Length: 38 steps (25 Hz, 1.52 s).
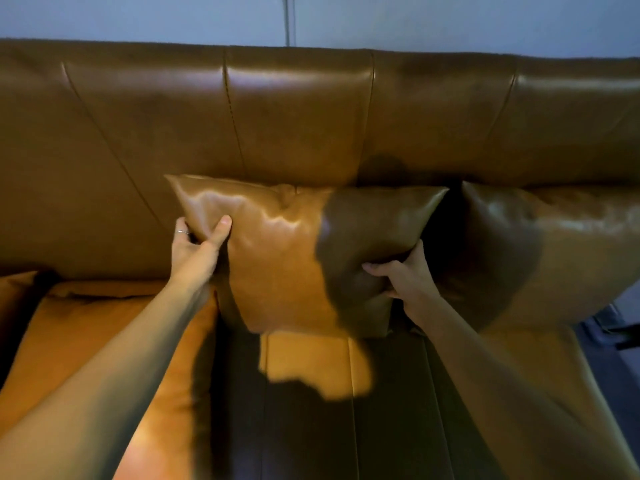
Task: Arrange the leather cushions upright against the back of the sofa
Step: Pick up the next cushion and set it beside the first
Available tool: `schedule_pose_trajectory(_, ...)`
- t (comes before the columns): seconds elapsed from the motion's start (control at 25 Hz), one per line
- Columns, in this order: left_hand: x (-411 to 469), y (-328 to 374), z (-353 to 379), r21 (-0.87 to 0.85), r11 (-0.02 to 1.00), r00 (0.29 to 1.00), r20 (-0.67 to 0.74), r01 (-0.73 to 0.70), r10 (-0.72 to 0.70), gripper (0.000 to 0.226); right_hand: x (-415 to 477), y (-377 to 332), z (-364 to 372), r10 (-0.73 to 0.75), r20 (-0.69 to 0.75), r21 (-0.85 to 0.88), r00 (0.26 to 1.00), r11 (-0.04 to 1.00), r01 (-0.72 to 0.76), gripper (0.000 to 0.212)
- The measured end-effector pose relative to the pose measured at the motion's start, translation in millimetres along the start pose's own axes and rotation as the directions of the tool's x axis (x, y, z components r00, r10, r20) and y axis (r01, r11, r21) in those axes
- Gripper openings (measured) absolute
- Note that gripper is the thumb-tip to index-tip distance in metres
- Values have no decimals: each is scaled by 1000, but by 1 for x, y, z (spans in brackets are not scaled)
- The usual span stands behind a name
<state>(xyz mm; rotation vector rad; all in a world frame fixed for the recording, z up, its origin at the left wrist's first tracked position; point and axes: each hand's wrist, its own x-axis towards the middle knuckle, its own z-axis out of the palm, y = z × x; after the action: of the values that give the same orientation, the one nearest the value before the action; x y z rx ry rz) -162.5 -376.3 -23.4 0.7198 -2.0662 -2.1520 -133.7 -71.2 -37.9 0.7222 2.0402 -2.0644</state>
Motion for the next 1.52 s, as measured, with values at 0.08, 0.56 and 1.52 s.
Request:
schedule_pose_trajectory(0.08, 0, 3, 0, 20, 1000, 1000, 14, 10, -10, 40, 2, -3, 1, 2, -16, -2, 1000, 1000, -2, 105)
schedule_pose_trajectory(0.56, 4, 3, -16, 182, 983, 998, 50, 34, -44, 67, -19, -8, 22, -35, -222, -280, 974, 960, -30, 104)
schedule_pose_trajectory(1.52, -75, 24, -286, 680, 731, 955, -181, -52, 236, 73, -202, 20, 292, -361, 549, -672, 754, 346, 655, 73)
